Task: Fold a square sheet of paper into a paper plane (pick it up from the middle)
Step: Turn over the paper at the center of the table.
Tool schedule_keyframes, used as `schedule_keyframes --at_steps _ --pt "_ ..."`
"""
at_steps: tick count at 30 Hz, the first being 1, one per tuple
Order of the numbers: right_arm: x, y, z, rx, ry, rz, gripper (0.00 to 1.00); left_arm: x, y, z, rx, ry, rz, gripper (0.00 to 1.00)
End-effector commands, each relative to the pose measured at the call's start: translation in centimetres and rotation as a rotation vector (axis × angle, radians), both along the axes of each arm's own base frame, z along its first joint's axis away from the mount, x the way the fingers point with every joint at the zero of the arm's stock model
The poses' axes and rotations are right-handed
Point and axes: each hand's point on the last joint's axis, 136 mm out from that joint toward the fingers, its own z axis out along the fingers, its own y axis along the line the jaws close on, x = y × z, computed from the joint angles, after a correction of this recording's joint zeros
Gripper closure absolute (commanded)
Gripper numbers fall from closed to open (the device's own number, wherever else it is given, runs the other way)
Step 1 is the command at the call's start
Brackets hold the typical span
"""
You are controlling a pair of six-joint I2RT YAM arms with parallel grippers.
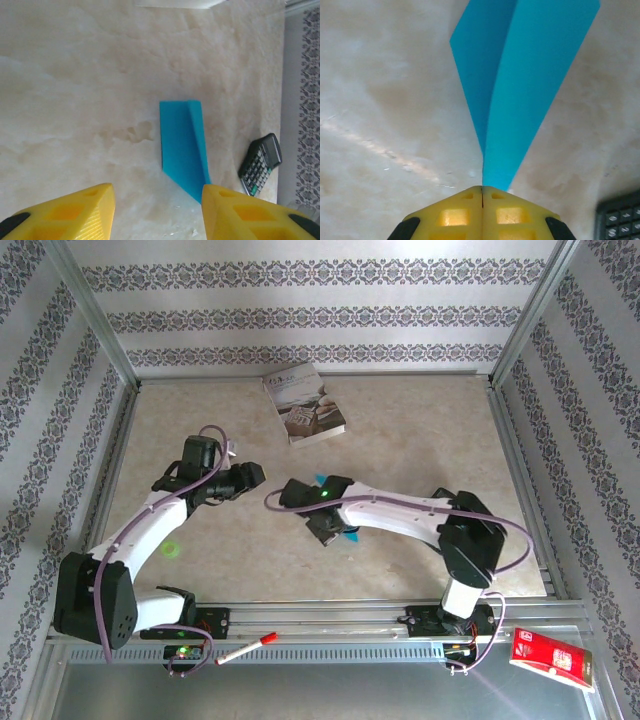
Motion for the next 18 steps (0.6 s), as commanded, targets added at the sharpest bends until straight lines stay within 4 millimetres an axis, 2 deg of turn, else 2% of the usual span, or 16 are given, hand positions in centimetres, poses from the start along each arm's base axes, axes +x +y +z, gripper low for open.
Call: schedule_keyframes --at_steps 1,4,8,13,18 --pt "-0.9 1.0 -0.9 -0.010 0.044 0.026 0.98 -0.8 1.4 -1.4 0.037 0.049 0.012 0.51" --pt "-1.5 2.3 -2.0 0.045 0.074 0.042 0.97 -0.5 2.0 -1.9 0.023 0.081 0.045 0.52" --pt "-1.7 4.1 -2.6 0.191 0.106 0.066 0.95 0.4 0.5 -2.0 -0.102 0.103 0.048 0.57" --pt "-1.9 5.2 -2.8 0.349 0.171 0.063 0.92 1.5 -2.4 -1.5 -0.174 0.105 -0.028 0.64" --pt "-1.7 5.2 -2.7 0.442 0.195 0.061 0.91 2.8 -7.2 -2.2 -0.257 0.143 -0.111 0.74"
